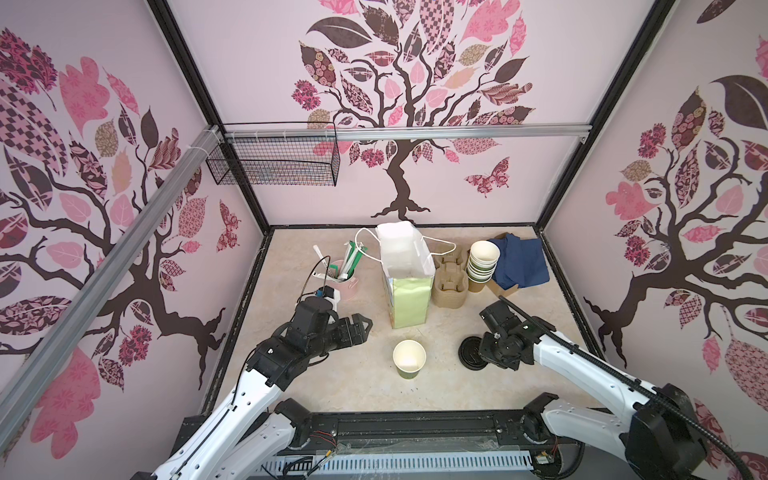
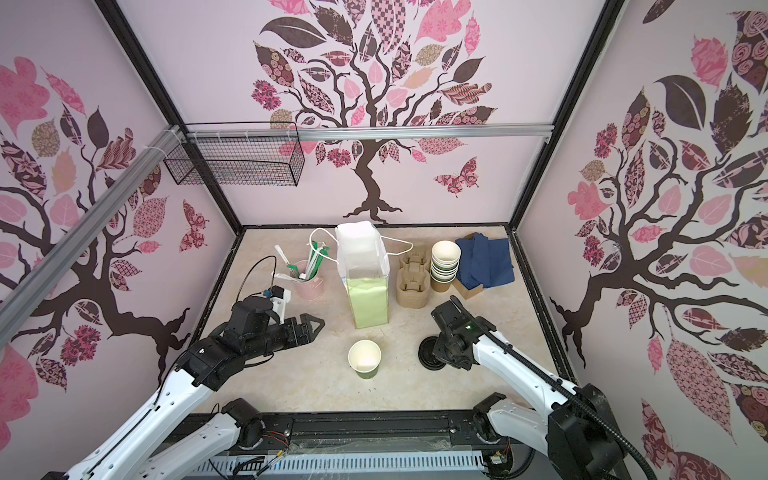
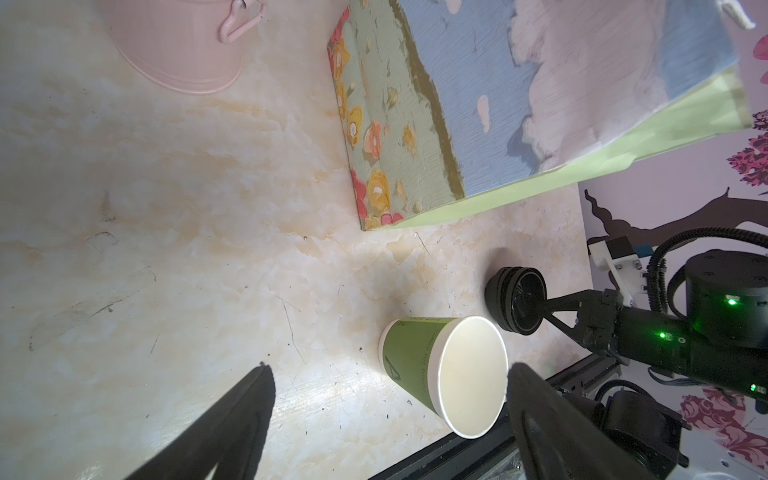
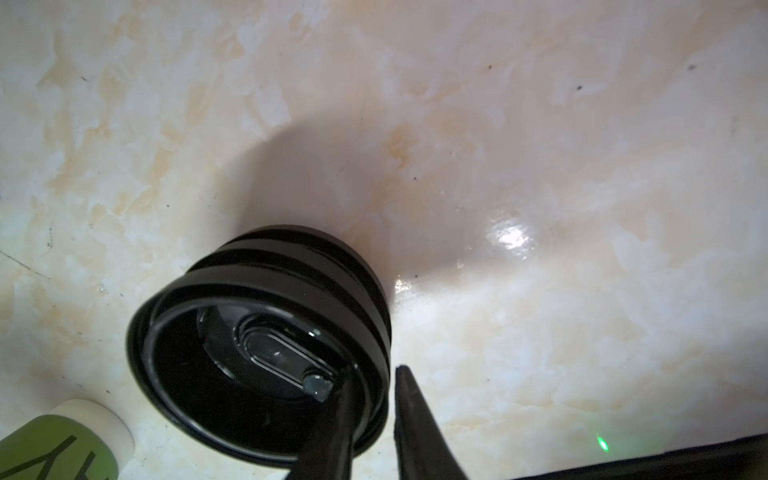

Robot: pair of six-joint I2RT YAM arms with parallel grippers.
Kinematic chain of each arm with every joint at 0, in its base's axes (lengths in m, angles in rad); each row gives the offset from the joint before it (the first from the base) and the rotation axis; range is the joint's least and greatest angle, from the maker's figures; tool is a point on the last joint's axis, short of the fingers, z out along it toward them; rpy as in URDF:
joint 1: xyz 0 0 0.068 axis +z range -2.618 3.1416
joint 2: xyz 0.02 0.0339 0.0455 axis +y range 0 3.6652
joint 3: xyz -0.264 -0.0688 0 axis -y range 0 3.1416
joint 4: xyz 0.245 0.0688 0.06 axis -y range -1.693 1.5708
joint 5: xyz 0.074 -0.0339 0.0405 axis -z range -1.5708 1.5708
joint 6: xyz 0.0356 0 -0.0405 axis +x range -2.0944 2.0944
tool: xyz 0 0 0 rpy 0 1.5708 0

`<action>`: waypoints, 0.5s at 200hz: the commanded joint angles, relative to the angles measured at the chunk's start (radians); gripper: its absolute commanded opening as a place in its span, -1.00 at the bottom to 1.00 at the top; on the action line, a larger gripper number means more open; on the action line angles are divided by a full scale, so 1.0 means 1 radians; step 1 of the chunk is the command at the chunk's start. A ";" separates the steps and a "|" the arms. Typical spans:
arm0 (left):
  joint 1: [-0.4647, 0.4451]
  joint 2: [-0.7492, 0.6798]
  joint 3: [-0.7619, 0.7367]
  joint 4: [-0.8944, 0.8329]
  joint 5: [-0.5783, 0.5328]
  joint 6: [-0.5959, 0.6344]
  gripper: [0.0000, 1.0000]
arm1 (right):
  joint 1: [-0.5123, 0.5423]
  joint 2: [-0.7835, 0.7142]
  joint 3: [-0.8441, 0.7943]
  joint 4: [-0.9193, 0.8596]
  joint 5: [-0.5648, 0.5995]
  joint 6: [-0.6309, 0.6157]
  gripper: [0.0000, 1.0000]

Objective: Pack the takeout coffee

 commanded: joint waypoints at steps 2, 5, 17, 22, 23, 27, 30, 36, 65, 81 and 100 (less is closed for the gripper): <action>-0.002 -0.005 0.038 0.005 -0.007 0.020 0.82 | -0.001 0.024 0.012 -0.018 0.032 -0.012 -0.51; -0.002 -0.005 0.040 0.004 -0.008 0.021 0.82 | -0.001 0.027 0.015 -0.018 0.033 -0.014 -0.51; -0.001 -0.006 0.042 0.003 -0.007 0.021 0.82 | -0.001 0.039 0.024 -0.021 0.040 -0.023 -0.51; -0.001 -0.006 0.042 0.003 -0.007 0.021 0.82 | -0.001 0.042 0.027 -0.020 0.043 -0.028 -0.52; -0.002 -0.006 0.042 0.003 -0.007 0.022 0.82 | -0.001 0.043 0.028 -0.020 0.043 -0.027 -0.52; -0.001 -0.006 0.043 0.003 -0.007 0.022 0.82 | -0.001 0.046 0.029 -0.021 0.044 -0.028 -0.53; -0.001 -0.006 0.043 0.002 -0.007 0.023 0.82 | -0.001 0.047 0.031 -0.019 0.045 -0.030 -0.54; -0.002 -0.008 0.043 0.001 -0.008 0.024 0.82 | -0.001 0.051 0.032 -0.017 0.046 -0.032 -0.56; -0.001 -0.014 0.043 -0.003 -0.011 0.024 0.82 | -0.002 0.061 0.038 -0.013 0.051 -0.034 -0.63; -0.001 -0.016 0.044 -0.004 -0.012 0.024 0.82 | -0.002 0.060 0.050 -0.018 0.050 -0.037 -0.65; -0.001 -0.015 0.045 -0.003 -0.011 0.024 0.82 | -0.001 0.061 0.061 -0.026 0.051 -0.043 -0.63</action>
